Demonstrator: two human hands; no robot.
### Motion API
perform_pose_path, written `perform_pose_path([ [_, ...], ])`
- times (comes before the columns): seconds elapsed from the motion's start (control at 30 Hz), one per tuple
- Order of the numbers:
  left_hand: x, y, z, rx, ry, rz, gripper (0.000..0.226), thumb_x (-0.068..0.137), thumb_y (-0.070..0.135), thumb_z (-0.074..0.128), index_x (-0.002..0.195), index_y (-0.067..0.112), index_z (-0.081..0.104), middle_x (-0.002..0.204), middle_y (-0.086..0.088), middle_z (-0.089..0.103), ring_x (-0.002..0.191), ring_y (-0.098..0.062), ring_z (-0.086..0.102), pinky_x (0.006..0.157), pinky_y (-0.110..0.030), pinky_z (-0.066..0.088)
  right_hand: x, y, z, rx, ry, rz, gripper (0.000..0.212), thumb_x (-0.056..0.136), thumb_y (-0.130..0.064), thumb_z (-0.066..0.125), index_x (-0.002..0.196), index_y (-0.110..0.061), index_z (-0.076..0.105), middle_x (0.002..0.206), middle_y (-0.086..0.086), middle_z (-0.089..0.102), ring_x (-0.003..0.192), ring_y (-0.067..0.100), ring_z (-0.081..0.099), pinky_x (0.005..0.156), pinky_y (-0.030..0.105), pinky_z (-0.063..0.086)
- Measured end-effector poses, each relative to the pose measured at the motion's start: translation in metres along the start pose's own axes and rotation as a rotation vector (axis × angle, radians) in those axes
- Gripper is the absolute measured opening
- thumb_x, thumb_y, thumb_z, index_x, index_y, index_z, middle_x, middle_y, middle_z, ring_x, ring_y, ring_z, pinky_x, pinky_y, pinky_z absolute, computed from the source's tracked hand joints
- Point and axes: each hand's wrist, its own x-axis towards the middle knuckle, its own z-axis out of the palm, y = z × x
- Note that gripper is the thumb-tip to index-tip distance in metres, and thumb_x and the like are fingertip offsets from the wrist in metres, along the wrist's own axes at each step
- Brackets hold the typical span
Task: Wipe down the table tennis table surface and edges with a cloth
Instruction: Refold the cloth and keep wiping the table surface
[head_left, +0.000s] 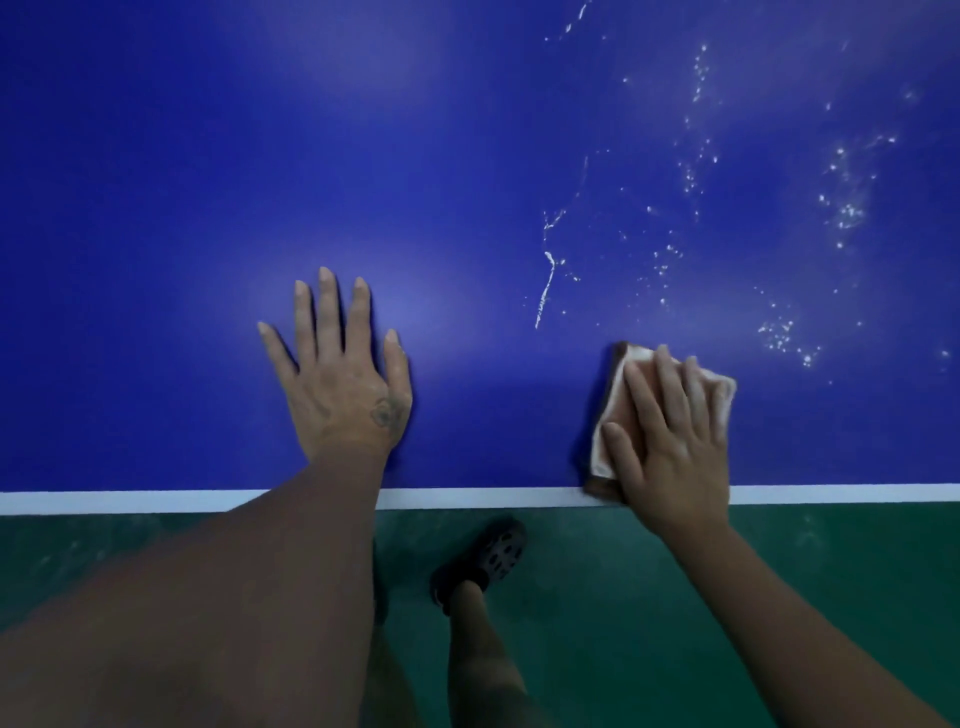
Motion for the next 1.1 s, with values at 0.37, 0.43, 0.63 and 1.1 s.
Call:
perform_pose_path([
  [0.37,0.0,-0.003,0.005,-0.057,0.036,0.028,0.059,0.113,0.039,0.039,0.169,0.019,0.04,0.181,-0.008,0.024,0.169,-0.029,0.013,0.133,-0.068,0.006,0.056,-0.15,0.024,0.143,0.03,-0.291,0.067,0.109,-0.057,0.047,0.166,-0.024,0.039,0.179,-0.001,0.02,0.167,0.023,0.013,0.132,0.062,0.008],
  [0.43,0.0,-0.004,0.006,-0.063,0.038,0.027,0.059,0.113,0.04,0.039,0.169,0.02,0.04,0.181,-0.007,0.024,0.169,-0.029,0.013,0.134,-0.067,0.005,0.075,-0.144,0.025,0.152,0.034,-0.308,0.066,0.109,-0.057,0.047,0.165,-0.025,0.041,0.178,-0.002,0.022,0.167,0.022,0.013,0.132,0.062,0.01],
  [0.63,-0.001,-0.004,0.008,-0.064,0.026,0.017,0.061,0.112,0.043,0.035,0.17,0.022,0.036,0.181,-0.006,0.022,0.17,-0.027,0.01,0.134,-0.066,0.004,0.082,-0.034,0.006,0.039,0.038,-0.094,0.066,0.109,-0.059,0.039,0.166,-0.027,0.038,0.178,-0.005,0.022,0.166,0.022,0.015,0.13,0.064,0.014],
  [1.1,-0.002,-0.005,0.009,-0.063,0.004,0.009,0.062,0.112,0.044,0.034,0.17,0.023,0.035,0.182,-0.005,0.02,0.17,-0.027,0.009,0.134,-0.066,0.005,0.115,-0.132,0.017,0.105,0.062,-0.272,0.064,0.109,-0.059,0.044,0.164,-0.025,0.044,0.178,-0.001,0.025,0.166,0.024,0.017,0.129,0.062,0.019],
])
